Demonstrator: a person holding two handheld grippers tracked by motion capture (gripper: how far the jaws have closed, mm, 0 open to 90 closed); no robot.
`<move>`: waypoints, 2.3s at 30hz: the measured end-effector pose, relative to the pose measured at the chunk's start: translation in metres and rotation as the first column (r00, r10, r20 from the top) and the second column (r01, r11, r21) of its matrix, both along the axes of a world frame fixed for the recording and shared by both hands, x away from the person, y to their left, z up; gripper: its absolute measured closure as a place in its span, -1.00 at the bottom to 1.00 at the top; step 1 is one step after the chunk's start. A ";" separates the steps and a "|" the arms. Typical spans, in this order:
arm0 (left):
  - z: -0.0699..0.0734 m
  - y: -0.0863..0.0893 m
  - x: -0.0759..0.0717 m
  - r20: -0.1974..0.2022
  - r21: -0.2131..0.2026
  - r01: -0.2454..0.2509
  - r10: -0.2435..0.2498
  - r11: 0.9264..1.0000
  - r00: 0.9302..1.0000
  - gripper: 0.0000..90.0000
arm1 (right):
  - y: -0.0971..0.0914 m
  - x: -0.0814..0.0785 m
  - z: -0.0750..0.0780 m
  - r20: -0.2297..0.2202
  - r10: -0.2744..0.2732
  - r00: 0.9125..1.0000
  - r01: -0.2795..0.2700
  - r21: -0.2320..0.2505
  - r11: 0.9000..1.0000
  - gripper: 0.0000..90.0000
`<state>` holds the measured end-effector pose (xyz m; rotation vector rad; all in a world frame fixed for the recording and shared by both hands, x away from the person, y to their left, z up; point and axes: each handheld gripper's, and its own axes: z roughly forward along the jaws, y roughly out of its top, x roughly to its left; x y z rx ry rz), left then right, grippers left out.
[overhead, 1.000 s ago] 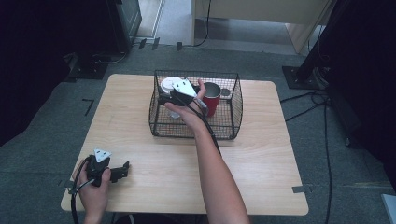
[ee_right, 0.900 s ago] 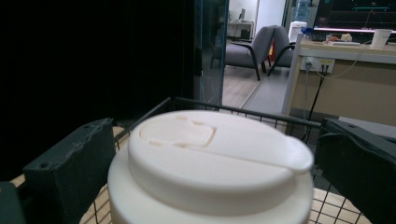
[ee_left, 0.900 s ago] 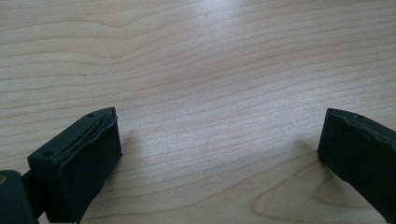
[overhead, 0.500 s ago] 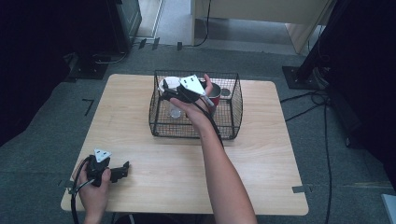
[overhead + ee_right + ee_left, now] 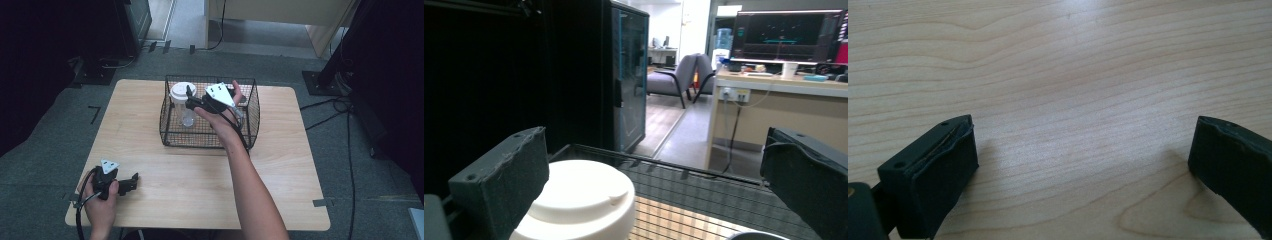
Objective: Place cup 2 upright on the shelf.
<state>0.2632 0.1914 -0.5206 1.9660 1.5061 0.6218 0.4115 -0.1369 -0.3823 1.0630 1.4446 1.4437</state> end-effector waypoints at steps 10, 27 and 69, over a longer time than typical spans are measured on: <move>0.000 0.000 0.000 0.001 -0.001 -0.001 0.001 1.000 1.000 -1.00 | -0.026 -0.017 0.002 0.018 -0.021 1.000 0.022 -0.015 1.000 -1.00; 0.000 0.000 0.000 0.000 -0.001 -0.001 0.001 1.000 1.000 -1.00 | -0.070 -0.035 -0.001 0.010 -0.085 0.996 0.085 -0.034 0.996 -1.00; 0.000 0.000 0.000 0.000 -0.001 0.000 0.000 1.000 1.000 -1.00 | -0.167 -0.128 -0.032 -0.021 -0.182 0.983 0.181 -0.032 0.983 -1.00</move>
